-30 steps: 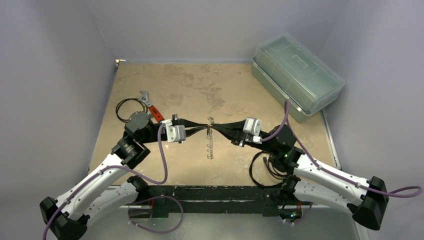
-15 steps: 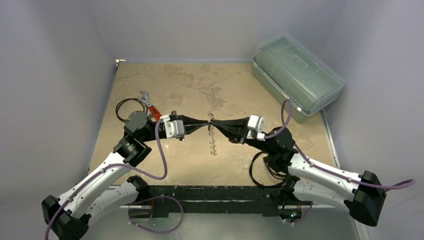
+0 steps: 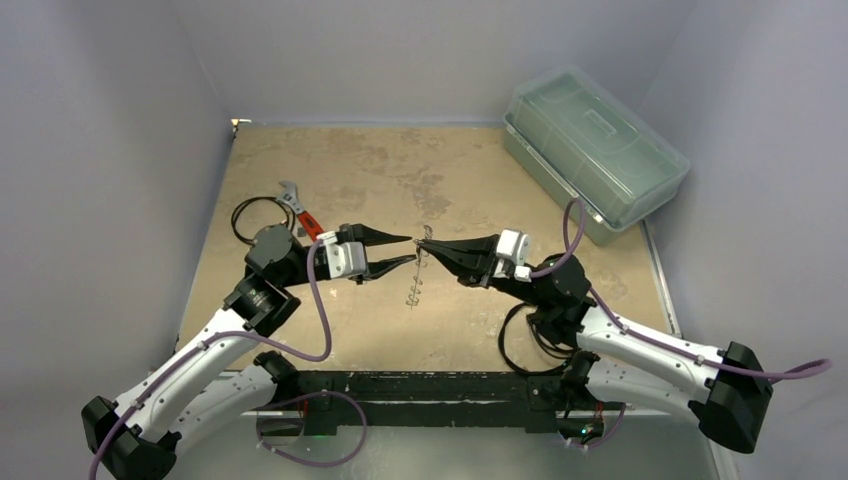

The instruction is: Put the keys on the keyring

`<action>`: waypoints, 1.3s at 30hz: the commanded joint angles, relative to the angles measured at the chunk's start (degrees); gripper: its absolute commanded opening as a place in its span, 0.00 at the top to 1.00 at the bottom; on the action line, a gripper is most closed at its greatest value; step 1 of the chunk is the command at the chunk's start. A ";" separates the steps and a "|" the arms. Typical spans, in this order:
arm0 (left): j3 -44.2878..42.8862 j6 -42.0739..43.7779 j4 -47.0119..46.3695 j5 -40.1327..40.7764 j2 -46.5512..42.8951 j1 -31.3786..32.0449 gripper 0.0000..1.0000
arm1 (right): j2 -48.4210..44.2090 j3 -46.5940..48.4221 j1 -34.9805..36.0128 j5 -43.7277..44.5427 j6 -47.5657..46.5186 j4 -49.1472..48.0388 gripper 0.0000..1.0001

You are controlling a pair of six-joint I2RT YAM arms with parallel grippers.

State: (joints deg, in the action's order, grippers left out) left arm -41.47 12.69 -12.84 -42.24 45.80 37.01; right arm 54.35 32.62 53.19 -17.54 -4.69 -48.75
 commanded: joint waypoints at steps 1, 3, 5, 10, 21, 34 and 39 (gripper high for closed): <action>-0.01 -1.61 -2.63 0.36 -1.11 -0.71 0.68 | -2.66 1.61 -0.57 -1.99 -1.46 0.15 1.00; -0.09 -1.95 -2.99 -0.13 -1.00 -0.84 0.68 | -3.21 1.71 -0.78 -2.71 -1.72 1.64 1.00; -0.30 -1.77 -2.84 -1.35 -0.70 -0.83 0.68 | -3.49 1.79 -1.05 -4.10 -1.73 2.54 1.00; -0.95 -1.33 -2.81 -4.81 0.16 -0.83 0.67 | -2.93 2.50 -1.33 -7.84 -1.39 3.99 1.00; -1.75 -1.69 -1.98 -8.40 2.65 -0.87 0.71 | -1.54 3.37 -1.51 -9.78 -1.11 4.12 1.00; -1.45 -0.91 -1.65 -6.81 2.16 -0.81 1.00 | -0.68 3.25 -1.68 -11.55 -0.23 3.21 1.00; -2.80 4.72 4.24 -5.86 2.11 -0.88 1.00 | -1.99 3.64 -1.71 -9.99 -0.95 7.11 0.97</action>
State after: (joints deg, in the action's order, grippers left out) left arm -41.52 12.29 -12.19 -49.41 48.16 36.45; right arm 53.98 33.41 51.33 -27.00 -5.52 -42.52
